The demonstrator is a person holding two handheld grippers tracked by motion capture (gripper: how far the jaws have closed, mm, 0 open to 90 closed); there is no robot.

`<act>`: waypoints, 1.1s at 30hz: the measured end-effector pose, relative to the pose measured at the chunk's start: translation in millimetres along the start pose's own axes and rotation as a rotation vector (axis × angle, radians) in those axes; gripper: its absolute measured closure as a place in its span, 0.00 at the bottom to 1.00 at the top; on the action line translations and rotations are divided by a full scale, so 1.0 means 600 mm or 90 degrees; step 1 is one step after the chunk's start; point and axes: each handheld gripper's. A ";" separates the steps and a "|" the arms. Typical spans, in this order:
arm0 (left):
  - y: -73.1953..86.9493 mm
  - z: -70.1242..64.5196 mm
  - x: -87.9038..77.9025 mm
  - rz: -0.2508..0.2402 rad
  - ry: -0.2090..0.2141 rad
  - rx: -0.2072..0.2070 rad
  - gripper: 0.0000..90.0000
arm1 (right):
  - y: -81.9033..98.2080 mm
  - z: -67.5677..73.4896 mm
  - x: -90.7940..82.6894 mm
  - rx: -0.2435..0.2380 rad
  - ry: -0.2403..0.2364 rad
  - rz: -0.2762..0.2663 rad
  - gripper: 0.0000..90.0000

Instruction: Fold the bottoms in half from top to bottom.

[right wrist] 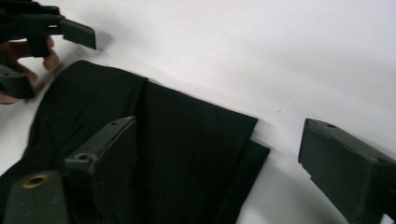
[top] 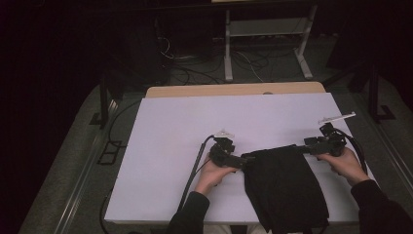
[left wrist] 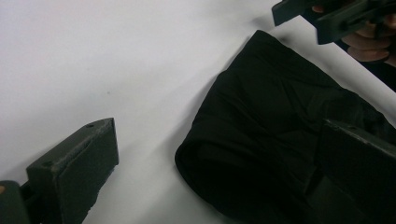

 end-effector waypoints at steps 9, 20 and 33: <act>0.004 0.001 0.008 0.008 0.032 -0.017 0.13 | 0.003 -0.022 0.013 0.022 -0.006 0.010 0.23; 0.007 -0.001 0.014 0.018 0.054 -0.013 0.40 | 0.001 -0.019 0.023 0.003 -0.024 0.022 0.41; 0.007 -0.014 0.020 0.036 0.050 -0.009 0.88 | -0.003 0.002 0.041 -0.023 -0.006 0.069 0.92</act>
Point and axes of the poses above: each handheld gripper's, and its own axes: x roughly forward along the jaws, y roughly out of its underside, z roughly to its left, and after that the axes turned 6 degrees about -y, right-handed
